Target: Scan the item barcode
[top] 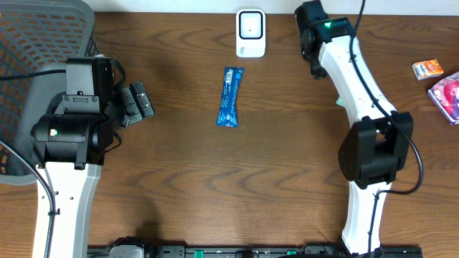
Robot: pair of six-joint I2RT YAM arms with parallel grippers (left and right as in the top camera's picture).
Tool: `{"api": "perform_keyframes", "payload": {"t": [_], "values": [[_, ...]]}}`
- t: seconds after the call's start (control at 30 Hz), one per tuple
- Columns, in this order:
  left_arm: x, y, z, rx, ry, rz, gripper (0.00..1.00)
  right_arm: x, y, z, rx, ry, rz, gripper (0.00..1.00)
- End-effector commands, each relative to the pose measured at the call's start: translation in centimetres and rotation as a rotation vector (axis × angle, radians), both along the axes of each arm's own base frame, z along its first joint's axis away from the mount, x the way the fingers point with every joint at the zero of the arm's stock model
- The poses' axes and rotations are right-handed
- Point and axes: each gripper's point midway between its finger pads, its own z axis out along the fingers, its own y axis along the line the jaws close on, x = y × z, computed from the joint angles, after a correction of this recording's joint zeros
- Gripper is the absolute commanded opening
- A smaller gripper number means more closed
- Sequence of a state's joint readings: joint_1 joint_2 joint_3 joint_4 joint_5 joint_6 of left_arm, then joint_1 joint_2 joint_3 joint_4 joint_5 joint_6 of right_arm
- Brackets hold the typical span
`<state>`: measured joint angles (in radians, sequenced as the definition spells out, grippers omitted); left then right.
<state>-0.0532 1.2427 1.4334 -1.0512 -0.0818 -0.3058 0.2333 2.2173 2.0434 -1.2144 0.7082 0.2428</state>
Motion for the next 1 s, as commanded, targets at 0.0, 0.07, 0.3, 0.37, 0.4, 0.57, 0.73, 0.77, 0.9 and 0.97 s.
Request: {"api": "perform_keyframes", "payload": {"t": [0.0,0.07,0.3,0.37,0.4,0.57,0.73,0.77,0.9,0.97], "values": [[0.1,0.2,0.3,0.014,-0.002,-0.002,0.98,-0.6,0.6,-3.5,-0.021,0.052,-0.026,0.01],[0.1,0.3,0.3,0.015,-0.003,-0.002,0.98,-0.8,1.4,-4.5,-0.004,0.082,-0.015,0.01],[0.1,0.3,0.3,0.015,-0.002,-0.002,0.98,-0.7,1.0,-3.7,0.187,0.058,-0.075,0.49],[0.1,0.3,0.3,0.015,-0.003,-0.002,0.98,-0.8,-0.3,-3.2,0.327,0.048,-0.123,0.61],[0.1,0.3,0.3,0.015,-0.003,-0.002,0.98,-0.9,-0.9,-3.2,0.390,0.046,-0.144,0.68],[0.1,0.3,0.3,0.015,-0.003,-0.002,0.98,-1.8,-5.1,-3.8,0.691,0.054,-0.276,0.90],[0.1,0.3,0.3,0.015,-0.003,-0.002,0.98,-4.5,-12.7,-5.2,0.744,0.042,-0.464,0.91],[0.1,0.3,0.3,0.015,-0.003,-0.002,0.98,-4.8,-13.9,-6.0,0.779,0.035,-0.462,0.92],[0.1,0.3,0.3,0.015,-0.003,-0.002,0.98,-4.0,-13.4,-7.3,0.936,0.002,-0.367,0.93],[0.1,0.3,0.3,0.015,-0.003,-0.002,0.98,-3.4,-13.1,-7.8,1.010,-0.032,-0.341,0.92]]}}
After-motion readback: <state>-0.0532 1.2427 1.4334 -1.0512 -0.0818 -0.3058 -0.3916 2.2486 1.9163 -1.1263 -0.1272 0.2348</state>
